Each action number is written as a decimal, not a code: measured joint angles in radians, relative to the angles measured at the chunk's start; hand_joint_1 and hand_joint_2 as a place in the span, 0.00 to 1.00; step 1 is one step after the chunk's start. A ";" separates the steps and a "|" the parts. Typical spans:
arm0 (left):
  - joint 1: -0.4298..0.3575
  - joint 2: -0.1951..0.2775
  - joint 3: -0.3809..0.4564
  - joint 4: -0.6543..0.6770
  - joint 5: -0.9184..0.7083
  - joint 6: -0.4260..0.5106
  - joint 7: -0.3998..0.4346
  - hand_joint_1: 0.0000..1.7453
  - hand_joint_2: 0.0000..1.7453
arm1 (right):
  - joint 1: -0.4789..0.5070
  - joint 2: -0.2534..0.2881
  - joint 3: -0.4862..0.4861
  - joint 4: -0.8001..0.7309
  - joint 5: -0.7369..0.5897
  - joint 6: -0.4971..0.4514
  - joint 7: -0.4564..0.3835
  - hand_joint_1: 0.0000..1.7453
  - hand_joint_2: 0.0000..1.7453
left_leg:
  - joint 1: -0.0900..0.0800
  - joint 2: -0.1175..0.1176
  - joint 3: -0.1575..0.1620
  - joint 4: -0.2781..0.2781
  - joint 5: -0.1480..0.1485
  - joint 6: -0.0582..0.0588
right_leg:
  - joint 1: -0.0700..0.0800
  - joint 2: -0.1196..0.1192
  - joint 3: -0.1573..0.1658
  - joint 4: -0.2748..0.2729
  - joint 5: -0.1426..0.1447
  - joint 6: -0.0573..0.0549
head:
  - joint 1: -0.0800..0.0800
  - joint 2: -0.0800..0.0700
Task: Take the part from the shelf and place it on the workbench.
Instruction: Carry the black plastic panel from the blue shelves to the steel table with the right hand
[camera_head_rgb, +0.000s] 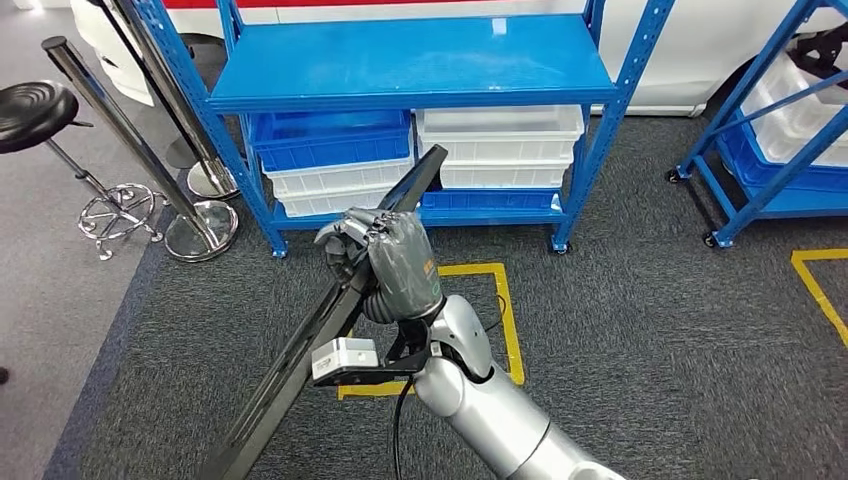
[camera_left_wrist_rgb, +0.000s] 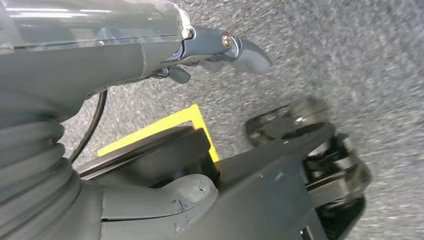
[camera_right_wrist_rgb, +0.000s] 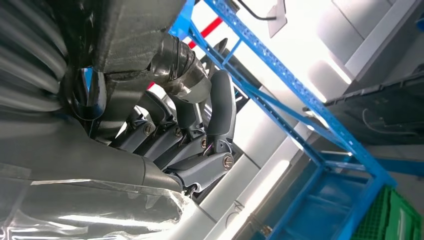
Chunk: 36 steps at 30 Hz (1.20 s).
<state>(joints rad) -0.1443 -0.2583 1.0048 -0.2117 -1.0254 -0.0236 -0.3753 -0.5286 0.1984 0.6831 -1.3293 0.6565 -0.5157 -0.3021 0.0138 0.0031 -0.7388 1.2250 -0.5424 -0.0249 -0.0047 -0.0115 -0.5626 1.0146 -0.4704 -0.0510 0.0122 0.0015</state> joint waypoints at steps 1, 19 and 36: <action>0.000 0.000 0.000 0.000 0.001 0.000 0.000 0.00 1.00 | -0.001 0.000 0.001 0.003 0.000 0.002 0.000 1.00 1.00 | 0.000 0.000 -0.002 0.053 -0.012 -0.003 | 0.001 -0.001 -0.020 0.003 0.013 0.000 | 0.000 0.000; -0.006 0.001 0.000 0.000 0.002 -0.004 0.004 0.00 1.00 | -0.009 0.004 0.010 0.020 0.002 -0.034 -0.023 1.00 1.00 | -0.004 0.010 0.125 -0.234 0.136 0.053 | -0.008 0.007 -0.132 0.285 -0.033 0.062 | 0.001 0.000; -0.003 -0.001 0.000 0.000 0.009 0.016 -0.054 0.00 1.00 | -0.007 0.010 0.004 0.036 -0.023 -0.023 -0.034 1.00 1.00 | 0.000 0.004 0.139 -0.114 0.063 0.005 | 0.004 0.006 -0.039 0.022 0.006 0.007 | 0.000 0.000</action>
<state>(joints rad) -0.1470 -0.2590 1.0048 -0.2117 -1.0166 -0.0078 -0.4293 -0.5360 0.2083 0.6867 -1.2931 0.6339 -0.5387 -0.3363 0.0137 0.0069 -0.6002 1.1112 -0.4796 -0.0202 -0.0003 -0.0056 -0.6019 1.0364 -0.4648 -0.0440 0.0119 0.0012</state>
